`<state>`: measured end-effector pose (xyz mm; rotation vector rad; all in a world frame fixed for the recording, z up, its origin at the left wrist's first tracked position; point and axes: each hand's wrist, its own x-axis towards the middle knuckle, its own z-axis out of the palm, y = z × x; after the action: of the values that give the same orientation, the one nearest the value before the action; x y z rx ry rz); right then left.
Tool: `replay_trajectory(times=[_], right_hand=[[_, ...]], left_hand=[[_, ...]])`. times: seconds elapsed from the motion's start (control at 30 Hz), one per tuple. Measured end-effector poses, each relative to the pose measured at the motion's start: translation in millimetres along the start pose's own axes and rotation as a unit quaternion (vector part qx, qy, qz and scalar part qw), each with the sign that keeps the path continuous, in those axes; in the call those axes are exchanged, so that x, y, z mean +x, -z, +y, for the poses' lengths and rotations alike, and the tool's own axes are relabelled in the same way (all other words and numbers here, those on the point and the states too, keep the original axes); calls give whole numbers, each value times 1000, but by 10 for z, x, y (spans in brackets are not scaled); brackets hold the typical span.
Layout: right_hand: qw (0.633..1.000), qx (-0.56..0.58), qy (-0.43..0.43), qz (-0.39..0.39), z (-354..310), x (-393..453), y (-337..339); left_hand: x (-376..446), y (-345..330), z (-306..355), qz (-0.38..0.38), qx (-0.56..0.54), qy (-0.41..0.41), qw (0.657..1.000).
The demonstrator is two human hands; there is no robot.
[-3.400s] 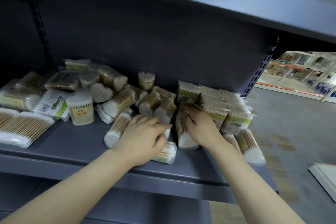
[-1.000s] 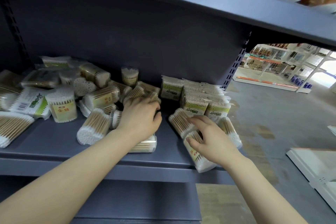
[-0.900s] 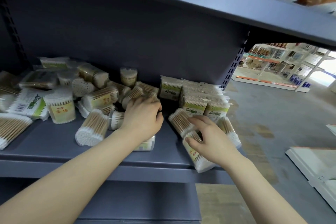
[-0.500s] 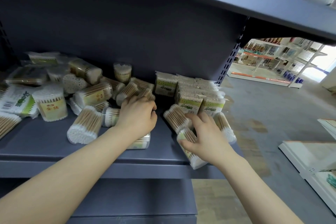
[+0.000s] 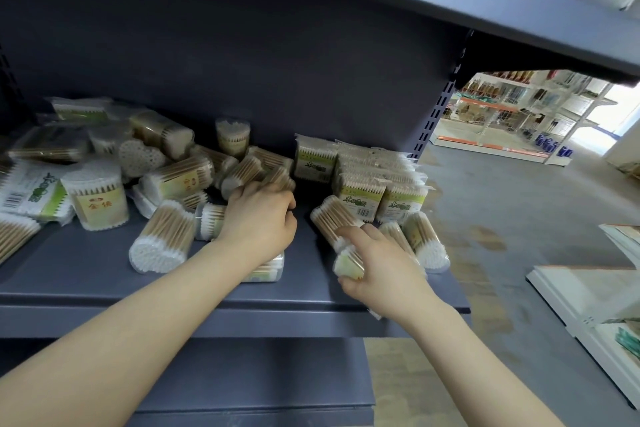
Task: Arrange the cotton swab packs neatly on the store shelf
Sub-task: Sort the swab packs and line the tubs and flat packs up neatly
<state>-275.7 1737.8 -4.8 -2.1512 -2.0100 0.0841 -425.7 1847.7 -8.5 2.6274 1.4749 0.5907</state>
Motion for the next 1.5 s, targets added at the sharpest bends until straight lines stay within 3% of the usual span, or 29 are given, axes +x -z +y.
replay_trajectory(times=[0.37,0.53,0.73,0.93,1.2,1.5], right_hand=[[998,56,14,19,-25,16,22],[987,135,-14,81,23,70,256],[965,173,-103,165,394,177,578],[970,132,-145,147,560,250,517],[973,133,-129,137,518,359,498],[962,141,-156,175,546,584,360]], left_hand=[[-11,37,-14,1,-4,4,1000],[27,90,10,-4,-32,-2,999],[149,-44,231,-119,-54,-105,986],[276,-154,404,-202,-70,-103,971],[206,-134,514,-209,-138,-156,955],[197,-198,610,-179,-176,-132,959]])
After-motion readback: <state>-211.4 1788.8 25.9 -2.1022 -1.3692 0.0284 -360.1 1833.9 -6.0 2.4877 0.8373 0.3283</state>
